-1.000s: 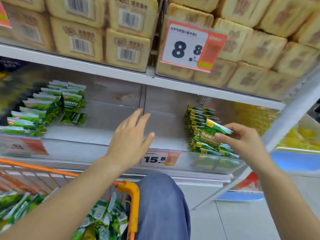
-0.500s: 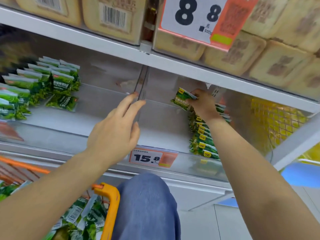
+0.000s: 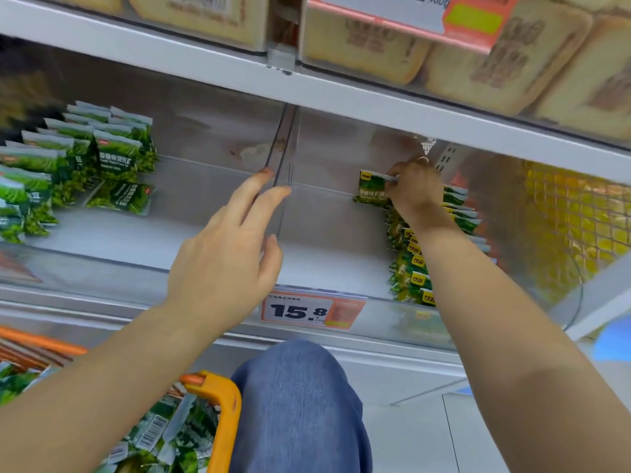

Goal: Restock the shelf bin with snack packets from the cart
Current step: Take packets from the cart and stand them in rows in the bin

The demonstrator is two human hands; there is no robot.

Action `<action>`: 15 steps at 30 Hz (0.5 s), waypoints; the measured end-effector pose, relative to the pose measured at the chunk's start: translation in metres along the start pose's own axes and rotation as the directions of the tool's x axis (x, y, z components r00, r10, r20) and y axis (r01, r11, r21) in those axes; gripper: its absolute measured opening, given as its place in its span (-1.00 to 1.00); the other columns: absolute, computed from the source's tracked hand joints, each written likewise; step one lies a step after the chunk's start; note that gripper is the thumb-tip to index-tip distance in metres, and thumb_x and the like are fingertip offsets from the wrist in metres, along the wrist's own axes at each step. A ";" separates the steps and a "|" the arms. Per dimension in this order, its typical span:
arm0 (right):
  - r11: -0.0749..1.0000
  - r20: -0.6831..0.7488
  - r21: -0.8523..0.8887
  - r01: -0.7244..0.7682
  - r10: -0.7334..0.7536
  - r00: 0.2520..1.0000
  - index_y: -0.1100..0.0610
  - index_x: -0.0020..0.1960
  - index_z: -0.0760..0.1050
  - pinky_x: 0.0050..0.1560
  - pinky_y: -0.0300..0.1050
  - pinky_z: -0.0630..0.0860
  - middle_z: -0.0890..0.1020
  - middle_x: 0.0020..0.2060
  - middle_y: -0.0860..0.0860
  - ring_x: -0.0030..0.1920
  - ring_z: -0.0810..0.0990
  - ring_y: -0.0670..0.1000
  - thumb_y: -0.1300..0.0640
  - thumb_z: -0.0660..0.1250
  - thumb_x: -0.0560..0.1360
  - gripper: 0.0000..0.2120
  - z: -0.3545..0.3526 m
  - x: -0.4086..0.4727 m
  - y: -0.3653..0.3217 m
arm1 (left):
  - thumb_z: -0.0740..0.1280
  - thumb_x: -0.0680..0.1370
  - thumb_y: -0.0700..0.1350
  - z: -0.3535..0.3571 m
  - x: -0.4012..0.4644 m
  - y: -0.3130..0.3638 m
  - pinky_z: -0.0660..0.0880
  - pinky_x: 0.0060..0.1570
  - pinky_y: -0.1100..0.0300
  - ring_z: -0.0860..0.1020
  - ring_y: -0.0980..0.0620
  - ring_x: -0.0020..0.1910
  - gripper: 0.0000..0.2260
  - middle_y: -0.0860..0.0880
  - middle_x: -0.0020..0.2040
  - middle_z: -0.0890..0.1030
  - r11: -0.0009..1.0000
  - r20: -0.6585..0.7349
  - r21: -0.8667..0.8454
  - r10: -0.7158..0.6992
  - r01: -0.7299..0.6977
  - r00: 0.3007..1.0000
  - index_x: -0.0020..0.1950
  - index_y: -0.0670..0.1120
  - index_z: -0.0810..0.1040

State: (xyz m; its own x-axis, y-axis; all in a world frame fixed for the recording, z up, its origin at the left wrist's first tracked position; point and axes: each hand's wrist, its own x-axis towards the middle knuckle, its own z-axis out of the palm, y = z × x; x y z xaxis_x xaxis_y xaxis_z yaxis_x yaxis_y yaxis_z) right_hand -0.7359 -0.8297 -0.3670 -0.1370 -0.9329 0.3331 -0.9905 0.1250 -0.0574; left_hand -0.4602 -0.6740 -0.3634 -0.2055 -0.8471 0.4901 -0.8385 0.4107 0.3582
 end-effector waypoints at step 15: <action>0.885 -0.100 0.327 0.330 -0.315 0.944 0.07 -0.01 0.59 -0.13 -0.04 0.52 0.66 -0.15 0.07 -0.12 0.61 0.14 0.06 0.22 0.52 -0.80 -0.082 -0.099 -0.109 | 0.23 0.60 -0.03 -0.024 0.004 -0.004 0.44 0.06 0.10 0.36 0.03 0.38 -0.54 0.15 0.55 0.12 0.962 0.209 -0.257 -0.039 0.093 0.977 0.49 0.11 0.24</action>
State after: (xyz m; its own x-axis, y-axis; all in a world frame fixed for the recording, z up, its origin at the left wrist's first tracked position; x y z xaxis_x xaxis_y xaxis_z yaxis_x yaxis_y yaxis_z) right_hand -0.6151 -0.7236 -0.3163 0.1814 -0.8862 0.4262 -0.9184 -0.3077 -0.2489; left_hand -0.4458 -0.6708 -0.3438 -0.2738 -0.9140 0.2993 -0.6957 0.4031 0.5945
